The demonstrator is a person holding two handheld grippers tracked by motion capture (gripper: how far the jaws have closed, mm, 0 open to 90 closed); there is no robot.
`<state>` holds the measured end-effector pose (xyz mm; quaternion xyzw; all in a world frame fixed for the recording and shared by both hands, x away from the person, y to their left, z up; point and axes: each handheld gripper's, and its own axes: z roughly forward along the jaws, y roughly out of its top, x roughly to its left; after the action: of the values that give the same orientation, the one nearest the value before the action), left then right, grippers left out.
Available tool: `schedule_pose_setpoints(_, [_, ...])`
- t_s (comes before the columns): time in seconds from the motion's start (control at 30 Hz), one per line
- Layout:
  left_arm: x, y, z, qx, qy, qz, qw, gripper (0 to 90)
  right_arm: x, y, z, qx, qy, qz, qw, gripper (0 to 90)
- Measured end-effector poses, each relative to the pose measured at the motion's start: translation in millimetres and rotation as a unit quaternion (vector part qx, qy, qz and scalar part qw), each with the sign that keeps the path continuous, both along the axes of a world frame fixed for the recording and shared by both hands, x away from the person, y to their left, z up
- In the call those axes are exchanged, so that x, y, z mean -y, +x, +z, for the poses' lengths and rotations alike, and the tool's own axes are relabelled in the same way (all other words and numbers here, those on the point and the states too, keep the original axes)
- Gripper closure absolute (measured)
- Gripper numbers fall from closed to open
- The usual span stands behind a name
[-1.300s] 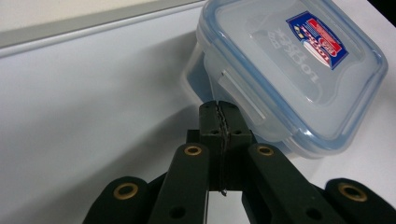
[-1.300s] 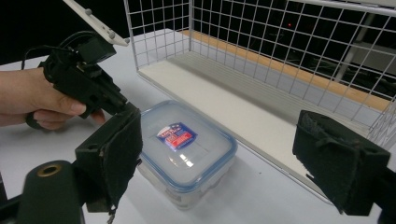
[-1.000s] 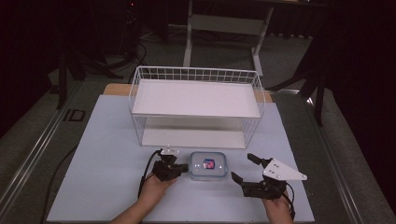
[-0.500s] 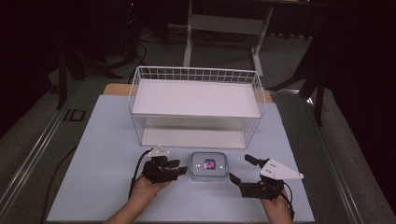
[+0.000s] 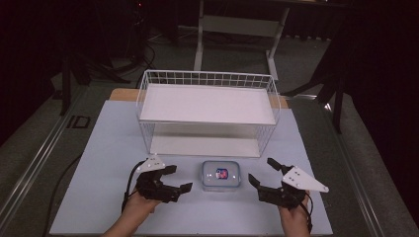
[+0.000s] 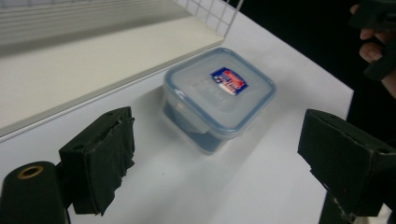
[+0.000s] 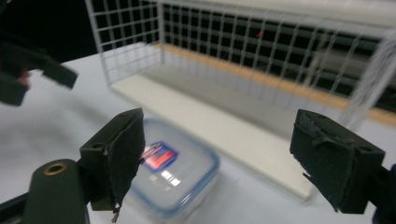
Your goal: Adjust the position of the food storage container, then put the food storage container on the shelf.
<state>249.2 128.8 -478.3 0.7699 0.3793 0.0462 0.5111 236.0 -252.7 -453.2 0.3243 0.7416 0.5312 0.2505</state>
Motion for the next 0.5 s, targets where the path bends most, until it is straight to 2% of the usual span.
schedule_pose_setpoints(0.03, [0.0, 0.0, 0.0, 0.000, 0.000, 0.000, 1.0000, 10.4, 0.0, 0.0, 0.0, 0.000, 0.000, 0.000, 1.0000, 17.7])
schedule_pose_setpoints(0.07, [0.2, 0.3, -0.4, 0.000, -0.002, 0.003, 1.0000, 7.9, -0.7, 1.6, -2.3, -0.003, -0.011, 0.008, 0.9999, 16.6])
schedule_pose_setpoints(0.1, [2.4, 1.4, -1.0, 0.002, 0.002, 0.006, 1.0000, 6.7, 0.3, 1.8, -2.3, -0.008, 0.008, 0.025, 0.9996, 16.2])
schedule_pose_setpoints(0.13, [2.4, 1.4, -1.0, 0.002, 0.002, 0.006, 1.0000, 5.1, 0.3, 1.8, -2.3, -0.008, 0.008, 0.025, 0.9996, 16.2])
schedule_pose_setpoints(0.17, [3.9, 2.4, -1.5, 0.002, 0.006, 0.008, 0.9999, 5.1, 0.5, 1.8, -1.6, -0.018, 0.032, 0.041, 0.9985, 14.9])
schedule_pose_setpoints(0.2, [5.3, 3.9, -2.0, -0.002, 0.008, 0.009, 0.9999, 2.4, -1.6, 2.7, 1.2, -0.039, 0.023, 0.055, 0.9974, 15.2])
schedule_pose_setpoints(0.3, [8.8, 9.0, -3.2, -0.018, 0.005, 0.006, 0.9998, 2.3, -2.9, 1.9, 1.9, -0.028, 0.013, 0.046, 0.9985, 14.9])
schedule_pose_setpoints(0.33, [10.2, 9.9, -3.4, -0.020, 0.005, 0.008, 0.9998, 2.3, -4.8, 4.9, 2.3, -0.055, 0.008, 0.046, 0.9974, 15.0])
schedule_pose_setpoints(0.43, [16.6, 14.5, -3.4, -0.033, 0.007, 0.003, 0.9994, 2.3, -7.1, 10.1, 1.4, -0.098, -0.004, 0.061, 0.9934, 14.6])
schedule_pose_setpoints(0.5, [18.2, 15.8, -3.3, -0.036, 0.010, 0.007, 0.9993, 2.3, -8.5, 14.6, -0.3, -0.124, -0.003, 0.061, 0.9904, 14.0])
